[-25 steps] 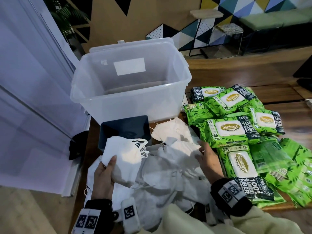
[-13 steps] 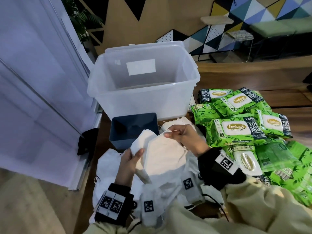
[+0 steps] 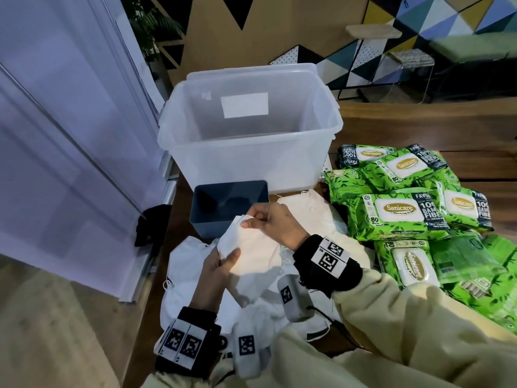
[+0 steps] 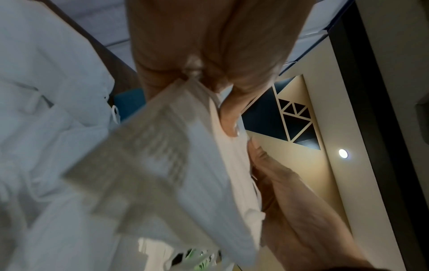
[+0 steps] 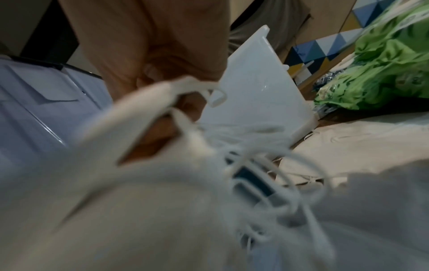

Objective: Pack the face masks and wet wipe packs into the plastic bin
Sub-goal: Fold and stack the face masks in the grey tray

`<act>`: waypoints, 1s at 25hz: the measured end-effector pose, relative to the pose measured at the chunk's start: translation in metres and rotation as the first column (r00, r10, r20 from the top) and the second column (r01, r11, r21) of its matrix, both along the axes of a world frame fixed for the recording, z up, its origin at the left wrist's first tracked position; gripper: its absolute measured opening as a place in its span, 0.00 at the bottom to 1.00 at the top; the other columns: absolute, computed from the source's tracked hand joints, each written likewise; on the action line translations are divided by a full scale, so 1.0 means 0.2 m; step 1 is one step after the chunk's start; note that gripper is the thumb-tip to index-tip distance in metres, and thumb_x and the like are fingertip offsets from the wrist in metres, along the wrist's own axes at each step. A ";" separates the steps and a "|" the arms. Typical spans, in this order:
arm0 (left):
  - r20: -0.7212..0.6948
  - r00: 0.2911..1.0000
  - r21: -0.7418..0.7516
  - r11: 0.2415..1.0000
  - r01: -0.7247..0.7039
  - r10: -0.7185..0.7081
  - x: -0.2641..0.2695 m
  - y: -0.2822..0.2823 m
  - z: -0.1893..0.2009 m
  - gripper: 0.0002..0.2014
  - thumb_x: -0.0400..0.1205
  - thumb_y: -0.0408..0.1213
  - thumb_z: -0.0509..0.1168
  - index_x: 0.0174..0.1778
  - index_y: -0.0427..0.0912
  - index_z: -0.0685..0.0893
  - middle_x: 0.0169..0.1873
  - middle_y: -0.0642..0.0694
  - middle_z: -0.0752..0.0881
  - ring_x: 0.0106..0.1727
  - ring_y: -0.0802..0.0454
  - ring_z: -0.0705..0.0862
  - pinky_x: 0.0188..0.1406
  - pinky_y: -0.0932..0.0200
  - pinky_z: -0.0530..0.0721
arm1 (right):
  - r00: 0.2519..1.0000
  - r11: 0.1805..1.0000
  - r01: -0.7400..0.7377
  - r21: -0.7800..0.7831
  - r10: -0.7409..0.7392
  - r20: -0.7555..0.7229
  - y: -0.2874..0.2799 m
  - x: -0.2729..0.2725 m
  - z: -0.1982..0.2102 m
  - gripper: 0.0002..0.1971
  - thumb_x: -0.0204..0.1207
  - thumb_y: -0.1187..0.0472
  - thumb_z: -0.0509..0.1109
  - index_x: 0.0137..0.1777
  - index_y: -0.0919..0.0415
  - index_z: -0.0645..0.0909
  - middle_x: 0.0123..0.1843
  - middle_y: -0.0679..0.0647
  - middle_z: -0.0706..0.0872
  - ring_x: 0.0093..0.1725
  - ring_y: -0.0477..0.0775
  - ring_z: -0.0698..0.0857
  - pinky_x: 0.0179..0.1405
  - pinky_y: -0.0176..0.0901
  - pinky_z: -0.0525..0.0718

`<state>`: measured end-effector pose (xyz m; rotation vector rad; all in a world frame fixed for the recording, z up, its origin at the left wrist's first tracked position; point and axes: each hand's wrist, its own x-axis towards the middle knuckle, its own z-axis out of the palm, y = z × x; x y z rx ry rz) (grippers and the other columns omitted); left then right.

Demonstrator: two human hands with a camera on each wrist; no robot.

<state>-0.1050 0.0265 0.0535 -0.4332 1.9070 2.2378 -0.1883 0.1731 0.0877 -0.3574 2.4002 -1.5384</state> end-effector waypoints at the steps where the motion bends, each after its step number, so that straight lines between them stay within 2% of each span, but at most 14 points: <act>1: -0.009 1.000 -0.010 1.000 -0.021 0.021 0.00 -0.02 -0.01 0.13 0.82 0.31 0.62 0.62 0.38 0.81 0.56 0.42 0.88 0.58 0.46 0.86 0.58 0.52 0.84 | 1.000 0.999 -0.020 -0.045 0.021 0.018 0.01 -0.01 0.00 0.06 0.73 0.65 0.74 0.37 0.59 0.80 0.25 0.54 0.73 0.20 0.39 0.67 0.23 0.25 0.66; 3: 0.003 0.996 -0.045 0.995 -0.088 0.088 -0.01 -0.07 -0.03 0.12 0.82 0.32 0.63 0.60 0.35 0.82 0.56 0.39 0.87 0.58 0.40 0.85 0.60 0.47 0.82 | 0.993 0.984 -0.039 -0.176 0.057 0.099 0.08 -0.04 -0.02 0.03 0.74 0.71 0.71 0.43 0.64 0.81 0.28 0.57 0.79 0.21 0.39 0.75 0.25 0.27 0.75; 5: 0.033 0.986 -0.058 0.985 -0.161 0.163 0.00 -0.14 -0.07 0.10 0.82 0.34 0.64 0.56 0.33 0.82 0.51 0.36 0.87 0.56 0.36 0.84 0.56 0.46 0.82 | 0.988 0.975 0.004 -0.224 0.031 0.151 0.19 -0.07 -0.09 0.07 0.75 0.76 0.67 0.45 0.64 0.80 0.31 0.56 0.85 0.24 0.39 0.82 0.30 0.29 0.81; 7: 0.066 0.968 -0.094 0.968 -0.234 0.240 0.02 -0.24 -0.12 0.14 0.80 0.40 0.68 0.52 0.31 0.82 0.48 0.32 0.87 0.54 0.34 0.85 0.55 0.43 0.83 | 0.990 0.998 0.031 -0.064 -0.021 0.140 0.31 -0.07 -0.20 0.11 0.76 0.78 0.65 0.43 0.61 0.80 0.30 0.50 0.87 0.25 0.34 0.82 0.31 0.31 0.80; 8: 0.080 0.958 -0.123 0.956 -0.266 0.277 0.03 -0.29 -0.14 0.18 0.78 0.44 0.70 0.52 0.31 0.82 0.50 0.30 0.86 0.55 0.32 0.85 0.58 0.39 0.82 | 0.992 0.995 0.017 0.097 -0.029 0.122 0.35 -0.06 -0.24 0.12 0.76 0.77 0.65 0.41 0.59 0.80 0.31 0.51 0.87 0.25 0.34 0.81 0.32 0.34 0.79; 9: 0.088 0.948 -0.137 0.947 -0.292 0.305 0.05 -0.33 -0.15 0.21 0.75 0.48 0.72 0.53 0.33 0.83 0.53 0.29 0.86 0.57 0.31 0.84 0.62 0.36 0.80 | 0.994 0.961 -0.011 0.275 -0.018 0.103 0.38 -0.04 -0.31 0.11 0.75 0.74 0.66 0.40 0.57 0.81 0.34 0.54 0.88 0.28 0.36 0.82 0.35 0.38 0.79; 11: 0.096 0.923 -0.128 0.924 -0.360 0.373 0.07 -0.38 -0.17 0.21 0.77 0.47 0.71 0.59 0.36 0.83 0.56 0.34 0.86 0.57 0.36 0.84 0.61 0.41 0.81 | 0.991 0.814 -0.063 0.577 -0.017 0.132 0.38 0.02 -0.38 0.02 0.76 0.61 0.70 0.46 0.58 0.82 0.49 0.59 0.88 0.46 0.51 0.85 0.46 0.43 0.78; 13: 0.100 0.912 -0.084 0.917 -0.391 0.398 0.09 -0.39 -0.16 0.18 0.81 0.41 0.67 0.63 0.34 0.80 0.56 0.38 0.85 0.52 0.42 0.84 0.51 0.52 0.81 | 0.982 0.645 -0.132 0.753 -0.018 0.187 0.33 0.09 -0.45 0.21 0.75 0.45 0.69 0.59 0.62 0.78 0.60 0.58 0.82 0.59 0.58 0.81 0.51 0.44 0.76; 14: 0.100 0.914 -0.075 0.919 -0.386 0.392 0.10 -0.39 -0.16 0.18 0.81 0.41 0.67 0.63 0.34 0.80 0.56 0.38 0.85 0.52 0.43 0.84 0.50 0.52 0.80 | 0.978 0.593 -0.157 0.789 -0.016 0.207 0.29 0.13 -0.47 0.29 0.73 0.41 0.69 0.64 0.63 0.74 0.63 0.58 0.79 0.63 0.59 0.79 0.55 0.46 0.76; 16: 0.099 0.926 -0.084 0.930 -0.358 0.365 0.09 -0.37 -0.15 0.17 0.81 0.41 0.67 0.63 0.36 0.81 0.57 0.38 0.86 0.57 0.40 0.84 0.59 0.46 0.81 | 0.980 0.520 -0.167 0.838 -0.009 0.201 0.24 0.18 -0.50 0.39 0.70 0.39 0.71 0.71 0.66 0.67 0.69 0.60 0.74 0.69 0.61 0.74 0.63 0.51 0.75; 17: 0.104 0.929 -0.081 0.934 -0.349 0.356 0.09 -0.36 -0.14 0.17 0.80 0.41 0.67 0.62 0.37 0.82 0.58 0.38 0.86 0.59 0.39 0.84 0.63 0.42 0.80 | 0.982 0.511 -0.152 0.846 -0.018 0.188 0.23 0.19 -0.52 0.39 0.69 0.41 0.72 0.71 0.67 0.65 0.69 0.60 0.73 0.70 0.61 0.72 0.65 0.52 0.74; 19: 0.098 0.932 -0.075 0.936 -0.343 0.349 0.08 -0.34 -0.13 0.17 0.80 0.42 0.68 0.63 0.40 0.83 0.59 0.38 0.86 0.62 0.39 0.83 0.66 0.37 0.78 | 0.980 0.621 -0.089 0.779 -0.084 0.179 0.24 0.18 -0.54 0.31 0.69 0.49 0.75 0.65 0.62 0.67 0.66 0.59 0.76 0.67 0.61 0.75 0.62 0.52 0.75; 22: 0.076 0.940 -0.067 0.942 -0.328 0.333 0.07 -0.33 -0.11 0.16 0.80 0.41 0.67 0.63 0.41 0.83 0.59 0.38 0.86 0.63 0.39 0.83 0.67 0.35 0.77 | 0.979 0.880 0.018 0.475 -0.112 0.172 0.33 0.16 -0.50 0.16 0.71 0.64 0.73 0.48 0.55 0.67 0.48 0.58 0.82 0.49 0.58 0.81 0.52 0.49 0.80; 25: 0.054 0.951 -0.056 0.952 -0.301 0.304 0.06 -0.32 -0.09 0.16 0.81 0.41 0.66 0.64 0.42 0.82 0.59 0.39 0.86 0.61 0.39 0.84 0.66 0.37 0.78 | 0.985 0.983 0.145 0.114 -0.154 0.077 0.43 0.16 -0.35 0.13 0.71 0.72 0.71 0.43 0.56 0.70 0.40 0.52 0.80 0.40 0.54 0.79 0.43 0.44 0.78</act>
